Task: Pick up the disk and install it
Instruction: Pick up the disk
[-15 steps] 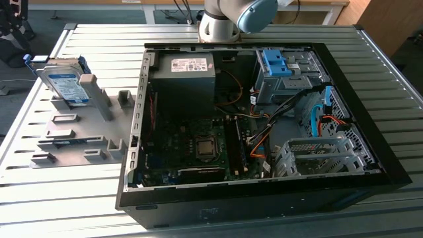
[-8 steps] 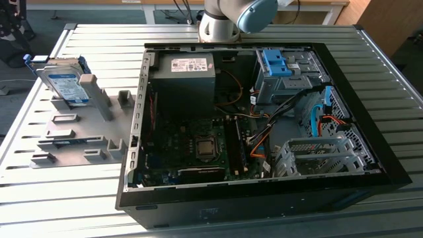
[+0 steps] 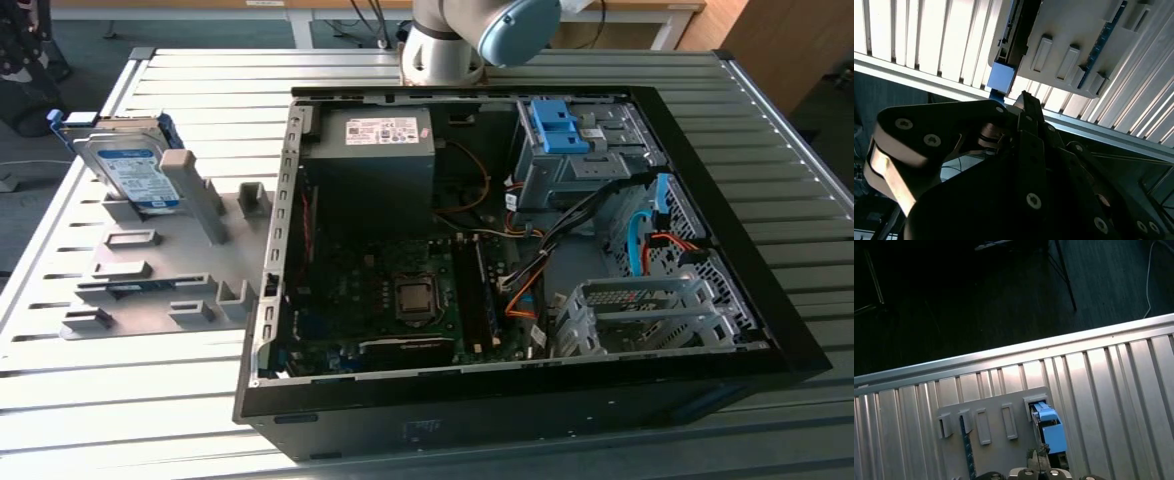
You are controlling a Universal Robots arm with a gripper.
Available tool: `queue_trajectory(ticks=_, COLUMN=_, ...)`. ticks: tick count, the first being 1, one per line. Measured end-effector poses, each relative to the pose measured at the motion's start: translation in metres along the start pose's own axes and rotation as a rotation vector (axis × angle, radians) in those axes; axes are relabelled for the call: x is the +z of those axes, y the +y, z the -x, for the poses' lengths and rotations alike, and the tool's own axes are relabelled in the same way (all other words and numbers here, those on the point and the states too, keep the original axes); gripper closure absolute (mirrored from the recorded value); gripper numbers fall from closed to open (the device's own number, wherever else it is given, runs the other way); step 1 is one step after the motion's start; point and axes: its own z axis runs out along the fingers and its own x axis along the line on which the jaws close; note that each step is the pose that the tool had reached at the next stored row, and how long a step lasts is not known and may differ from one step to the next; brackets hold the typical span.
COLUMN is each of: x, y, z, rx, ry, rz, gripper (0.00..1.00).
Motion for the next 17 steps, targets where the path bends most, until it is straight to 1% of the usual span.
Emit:
queue_trajectory(ticks=1, x=0.0, y=0.0, z=0.0, rx=-0.002, ry=0.0, rz=0.0, gripper=0.89)
queue_trajectory(ticks=3, x=0.0003, y=-0.0001, z=0.0001, rx=-0.027, ry=0.0, rz=0.0004, gripper=0.89)
queue_trajectory(ticks=4, x=0.0013, y=-0.0002, z=0.0001, rx=-0.031, ry=-0.0005, rz=-0.001, gripper=0.89)
queue_trajectory(ticks=5, x=0.0021, y=-0.0002, z=0.0001, rx=-0.027, ry=-0.0009, rz=-0.0031, gripper=0.89)
queue_trajectory(ticks=9, x=0.005, y=-0.0004, z=0.0003, rx=0.015, ry=-0.0026, rz=-0.0036, gripper=0.89)
queue_trajectory(ticks=10, x=0.0059, y=-0.0007, z=0.0009, rx=0.018, ry=-0.0029, rz=-0.0035, gripper=0.83)
queue_trajectory(ticks=11, x=0.0068, y=-0.0009, z=0.0029, rx=0.018, ry=-0.0031, rz=-0.0037, gripper=0.83)
queue_trajectory(ticks=13, x=0.0078, y=-0.0007, z=0.0057, rx=0.018, ry=-0.0032, rz=-0.0038, gripper=0.71)
queue_trajectory(ticks=14, x=0.0086, y=-0.0006, z=0.0066, rx=0.018, ry=-0.0033, rz=-0.0038, gripper=0.71)
queue_trajectory(ticks=15, x=0.0098, y=-0.0004, z=0.0075, rx=0.018, ry=-0.0032, rz=-0.0037, gripper=0.65)
queue_trajectory(ticks=16, x=0.0118, y=-0.0003, z=0.0082, rx=0.018, ry=-0.0035, rz=-0.0044, gripper=0.65)
queue_trajectory(ticks=17, x=0.0135, y=-0.0002, z=0.0088, rx=0.018, ry=-0.0035, rz=-0.005, gripper=0.58)
